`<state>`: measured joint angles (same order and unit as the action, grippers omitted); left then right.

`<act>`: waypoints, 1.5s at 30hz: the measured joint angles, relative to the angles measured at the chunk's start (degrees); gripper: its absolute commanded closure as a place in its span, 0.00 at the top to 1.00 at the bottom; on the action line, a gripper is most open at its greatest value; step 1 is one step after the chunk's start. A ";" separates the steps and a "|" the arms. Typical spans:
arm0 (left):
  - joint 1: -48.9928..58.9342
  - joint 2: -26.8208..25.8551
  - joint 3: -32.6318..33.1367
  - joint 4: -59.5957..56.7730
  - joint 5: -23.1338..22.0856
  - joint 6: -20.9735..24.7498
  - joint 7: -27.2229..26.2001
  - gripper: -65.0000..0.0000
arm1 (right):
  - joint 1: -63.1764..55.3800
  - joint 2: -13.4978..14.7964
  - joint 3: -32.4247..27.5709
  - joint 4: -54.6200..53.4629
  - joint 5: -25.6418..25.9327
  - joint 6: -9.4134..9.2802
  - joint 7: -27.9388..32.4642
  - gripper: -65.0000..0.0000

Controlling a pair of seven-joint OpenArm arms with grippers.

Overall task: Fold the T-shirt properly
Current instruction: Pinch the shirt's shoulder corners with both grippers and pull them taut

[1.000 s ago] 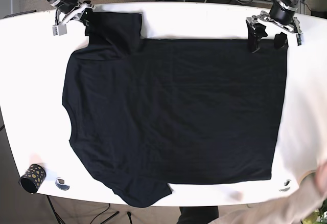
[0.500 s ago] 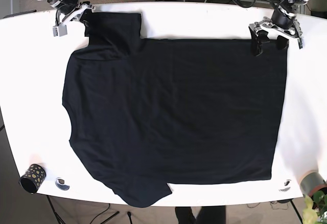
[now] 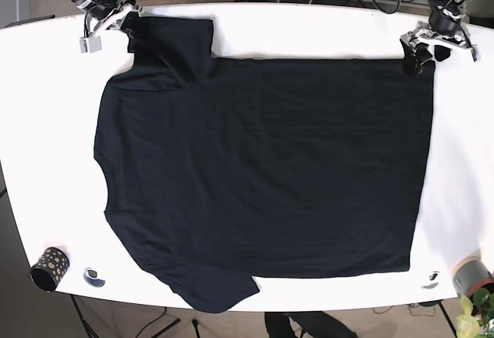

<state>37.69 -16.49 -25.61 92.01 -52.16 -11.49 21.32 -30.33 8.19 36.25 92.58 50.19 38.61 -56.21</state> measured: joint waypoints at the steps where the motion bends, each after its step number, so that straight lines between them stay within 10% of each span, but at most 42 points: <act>1: -0.09 0.07 -0.70 -0.11 -0.04 -0.52 1.03 0.97 | 0.00 0.00 0.00 0.00 0.04 0.00 0.02 0.00; 10: -3.65 0.28 -1.90 -0.92 0.61 -2.12 4.63 0.95 | 0.00 0.07 0.00 0.00 0.00 0.00 0.00 0.00; 33: -8.98 0.66 -1.79 -3.10 0.68 -2.32 11.30 0.00 | -0.02 0.07 0.00 5.14 -0.24 0.02 -0.02 0.00; 45: -7.82 0.72 -1.99 -1.75 0.63 -2.29 11.45 0.01 | -2.05 -0.07 0.00 7.80 -0.28 0.02 -0.04 0.00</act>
<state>29.87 -15.77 -27.59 90.26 -51.53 -13.78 32.77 -32.38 8.12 36.25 100.38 49.91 38.63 -56.25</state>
